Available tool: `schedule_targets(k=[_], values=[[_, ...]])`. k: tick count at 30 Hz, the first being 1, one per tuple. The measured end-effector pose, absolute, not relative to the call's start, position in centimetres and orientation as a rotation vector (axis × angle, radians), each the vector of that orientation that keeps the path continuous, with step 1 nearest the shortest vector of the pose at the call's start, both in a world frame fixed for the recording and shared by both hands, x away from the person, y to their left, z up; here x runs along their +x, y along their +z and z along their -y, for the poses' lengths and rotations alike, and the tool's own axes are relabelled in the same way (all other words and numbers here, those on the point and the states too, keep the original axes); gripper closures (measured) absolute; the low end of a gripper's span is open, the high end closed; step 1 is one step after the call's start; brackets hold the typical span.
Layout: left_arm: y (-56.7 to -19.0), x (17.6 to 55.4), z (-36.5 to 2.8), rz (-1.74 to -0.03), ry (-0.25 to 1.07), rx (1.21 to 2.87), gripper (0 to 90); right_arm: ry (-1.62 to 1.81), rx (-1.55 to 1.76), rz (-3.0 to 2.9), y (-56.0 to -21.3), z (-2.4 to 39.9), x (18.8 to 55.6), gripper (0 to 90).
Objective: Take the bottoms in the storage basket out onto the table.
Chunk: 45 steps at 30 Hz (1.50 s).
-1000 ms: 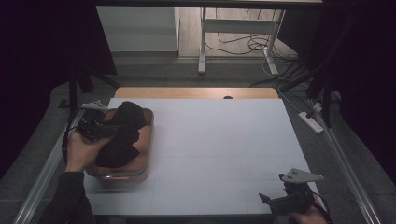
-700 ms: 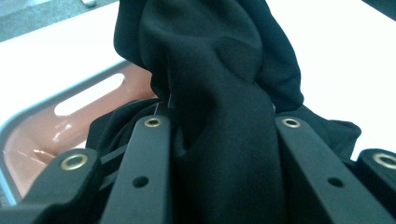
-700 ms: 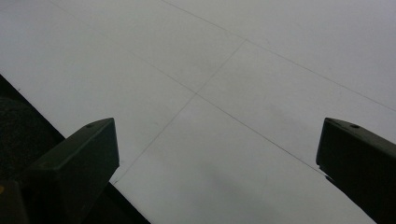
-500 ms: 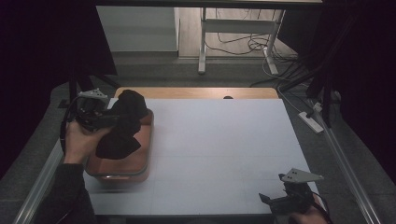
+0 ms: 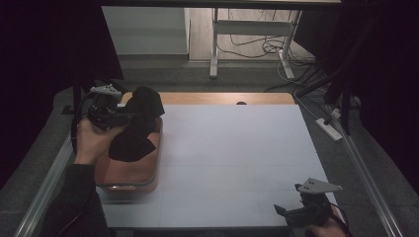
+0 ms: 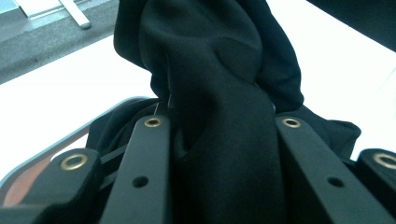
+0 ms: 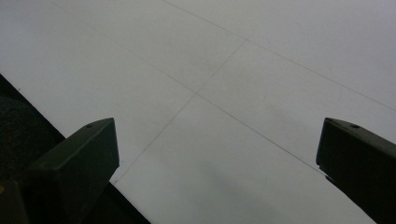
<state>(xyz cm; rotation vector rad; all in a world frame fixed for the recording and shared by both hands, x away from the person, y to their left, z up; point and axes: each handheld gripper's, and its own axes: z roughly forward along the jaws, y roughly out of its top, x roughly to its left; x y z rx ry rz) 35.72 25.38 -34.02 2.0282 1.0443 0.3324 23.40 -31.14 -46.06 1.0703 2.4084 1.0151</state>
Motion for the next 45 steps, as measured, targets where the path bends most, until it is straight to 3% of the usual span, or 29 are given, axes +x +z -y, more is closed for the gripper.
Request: schedule_targets(k=[45], values=[[-31.7,39.1,-16.3,-0.852,0.271,2.064,70.5,1.020,1.062,-2.412,-46.1,31.1,23.4,0.0]])
